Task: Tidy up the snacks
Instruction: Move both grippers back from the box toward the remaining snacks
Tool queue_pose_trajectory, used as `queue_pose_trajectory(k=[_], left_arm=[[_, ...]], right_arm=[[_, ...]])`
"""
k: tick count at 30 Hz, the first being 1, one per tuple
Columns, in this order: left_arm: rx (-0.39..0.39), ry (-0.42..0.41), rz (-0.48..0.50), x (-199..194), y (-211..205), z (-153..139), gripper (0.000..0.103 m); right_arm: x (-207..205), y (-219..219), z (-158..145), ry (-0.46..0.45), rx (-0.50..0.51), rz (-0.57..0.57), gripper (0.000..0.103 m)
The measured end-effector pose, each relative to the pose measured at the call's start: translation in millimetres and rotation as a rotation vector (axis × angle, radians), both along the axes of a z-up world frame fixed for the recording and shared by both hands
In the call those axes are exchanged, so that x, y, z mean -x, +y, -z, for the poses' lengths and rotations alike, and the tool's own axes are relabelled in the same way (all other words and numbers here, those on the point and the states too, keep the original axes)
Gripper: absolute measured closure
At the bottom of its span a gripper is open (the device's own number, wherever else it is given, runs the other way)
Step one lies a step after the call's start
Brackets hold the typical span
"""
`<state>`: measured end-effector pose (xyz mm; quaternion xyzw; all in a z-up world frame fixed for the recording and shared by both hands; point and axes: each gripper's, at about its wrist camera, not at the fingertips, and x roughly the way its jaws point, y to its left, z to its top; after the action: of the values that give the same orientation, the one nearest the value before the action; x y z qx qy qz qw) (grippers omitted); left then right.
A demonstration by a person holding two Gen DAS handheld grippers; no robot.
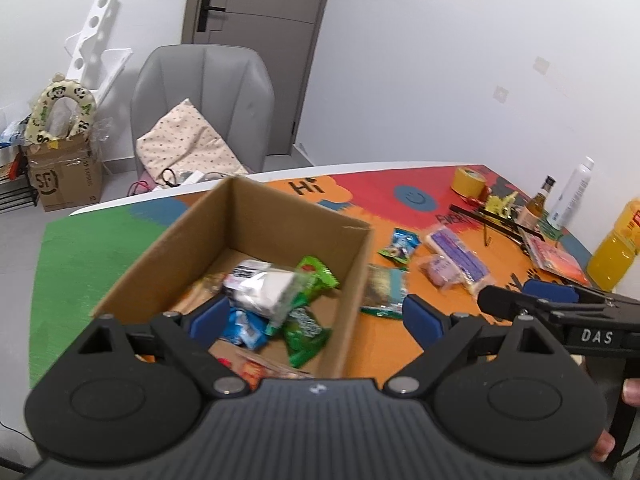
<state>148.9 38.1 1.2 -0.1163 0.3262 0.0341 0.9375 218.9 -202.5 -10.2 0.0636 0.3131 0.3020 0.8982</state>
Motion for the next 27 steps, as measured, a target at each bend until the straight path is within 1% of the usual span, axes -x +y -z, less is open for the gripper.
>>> queue_pose_trajectory(k=[12,18,27], left_arm=[[-0.006,-0.005,0.075,-7.5,-53.7,-7.3,0.011],[-0.013,0.013,0.101,-13.8,-76.6,-4.2,0.011],[-0.016,0.029,0.116,-26.2,-104.0,3.4,0.012]], right_arm=[[-4.1,-35.9,10.7,0.009,-0.004,0.044,0.0],[-6.7,-53.6,14.9,0.026,-0.02,0.05,0.0],[-6.2,-66.6,18.3,0.005,0.002,0.032,0.001]])
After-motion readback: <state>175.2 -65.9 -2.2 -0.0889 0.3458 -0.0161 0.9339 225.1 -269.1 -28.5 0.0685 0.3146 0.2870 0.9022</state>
